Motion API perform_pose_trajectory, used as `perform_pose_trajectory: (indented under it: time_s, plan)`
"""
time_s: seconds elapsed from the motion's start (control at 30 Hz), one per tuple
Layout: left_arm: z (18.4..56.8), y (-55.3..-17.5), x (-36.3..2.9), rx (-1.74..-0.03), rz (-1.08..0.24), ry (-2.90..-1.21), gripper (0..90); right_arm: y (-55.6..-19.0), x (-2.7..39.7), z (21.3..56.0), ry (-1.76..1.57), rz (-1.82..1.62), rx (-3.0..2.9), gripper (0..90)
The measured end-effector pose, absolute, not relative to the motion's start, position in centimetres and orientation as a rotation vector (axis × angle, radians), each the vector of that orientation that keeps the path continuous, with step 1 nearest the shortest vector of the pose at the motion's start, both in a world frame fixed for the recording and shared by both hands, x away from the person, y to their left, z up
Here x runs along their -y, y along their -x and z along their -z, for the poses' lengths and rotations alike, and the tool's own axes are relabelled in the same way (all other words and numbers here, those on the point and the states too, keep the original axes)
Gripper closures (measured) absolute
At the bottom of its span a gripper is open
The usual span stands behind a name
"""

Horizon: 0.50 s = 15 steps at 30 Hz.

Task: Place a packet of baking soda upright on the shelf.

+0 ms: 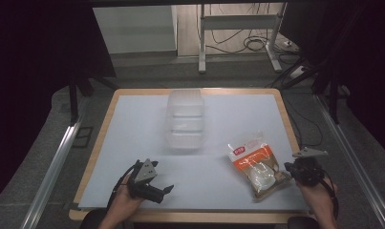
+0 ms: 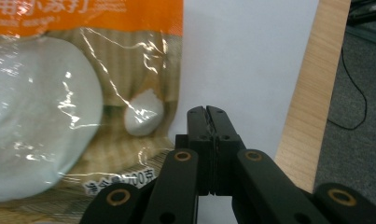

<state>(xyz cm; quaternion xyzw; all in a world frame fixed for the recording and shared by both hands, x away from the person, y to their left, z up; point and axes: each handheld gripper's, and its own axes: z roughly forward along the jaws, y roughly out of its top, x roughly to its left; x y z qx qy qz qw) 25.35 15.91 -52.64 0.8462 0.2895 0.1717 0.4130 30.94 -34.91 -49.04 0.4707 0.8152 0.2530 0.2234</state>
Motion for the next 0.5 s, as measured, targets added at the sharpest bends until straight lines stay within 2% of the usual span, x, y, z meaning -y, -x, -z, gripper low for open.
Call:
perform_pose_trajectory:
  time_s: [0.5]
  plan:
    - [52.6,-25.4,-15.9,-0.728,-0.430,-2.127,1.1,-31.3,34.9,50.2,-1.337,-0.660,-2.329,88.4]
